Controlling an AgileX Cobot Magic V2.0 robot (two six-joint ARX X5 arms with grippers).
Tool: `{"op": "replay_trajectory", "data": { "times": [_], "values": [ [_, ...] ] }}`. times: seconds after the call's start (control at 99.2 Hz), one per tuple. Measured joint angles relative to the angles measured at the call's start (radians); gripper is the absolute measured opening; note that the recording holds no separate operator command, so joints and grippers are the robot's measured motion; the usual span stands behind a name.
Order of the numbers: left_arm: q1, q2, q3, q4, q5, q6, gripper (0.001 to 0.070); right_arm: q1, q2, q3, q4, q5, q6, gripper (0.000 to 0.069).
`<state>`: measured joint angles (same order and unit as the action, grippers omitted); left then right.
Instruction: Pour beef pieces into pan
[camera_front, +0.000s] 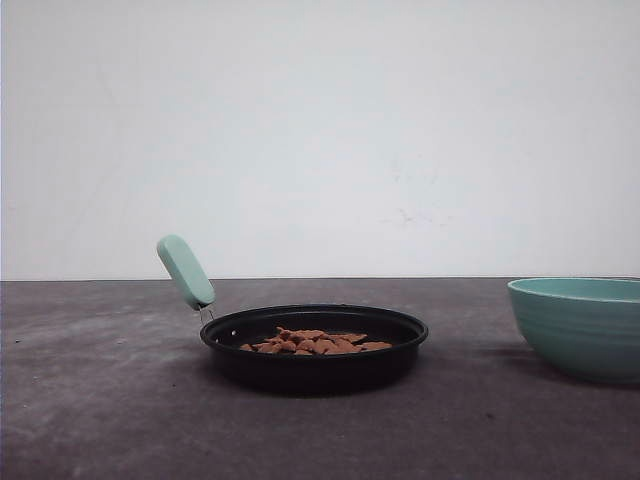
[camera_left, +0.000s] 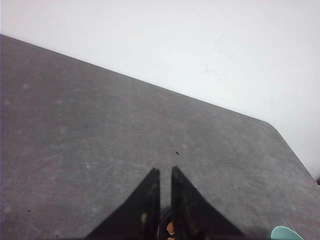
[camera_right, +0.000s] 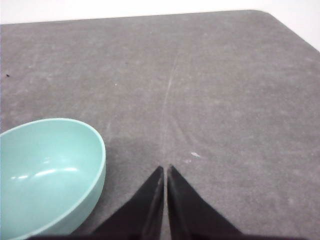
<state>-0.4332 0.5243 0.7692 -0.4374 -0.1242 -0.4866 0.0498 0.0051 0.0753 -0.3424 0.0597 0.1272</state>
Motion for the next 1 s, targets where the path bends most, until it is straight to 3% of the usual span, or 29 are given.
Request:
{"op": "replay_trajectory", "data": {
  "times": [0.615, 0.746, 0.877, 0.998],
  "values": [
    [0.0, 0.0, 0.0, 0.001, -0.003, 0.003, 0.0014, 0.0, 0.0, 0.0, 0.003, 0.0, 0.0, 0.001],
    [0.0, 0.0, 0.0, 0.021, -0.05, 0.063, 0.0014, 0.0, 0.0, 0.0, 0.003, 0.0, 0.0, 0.001],
    [0.0, -0.006, 0.0, 0.021, -0.056, 0.1, 0.0014, 0.0, 0.0, 0.0, 0.003, 0.0, 0.0, 0.001],
    [0.04, -0.039, 0.0, 0.011, -0.061, 0.19, 0.0014, 0.0, 0.0, 0.0, 0.003, 0.0, 0.0, 0.001]
  ]
}}
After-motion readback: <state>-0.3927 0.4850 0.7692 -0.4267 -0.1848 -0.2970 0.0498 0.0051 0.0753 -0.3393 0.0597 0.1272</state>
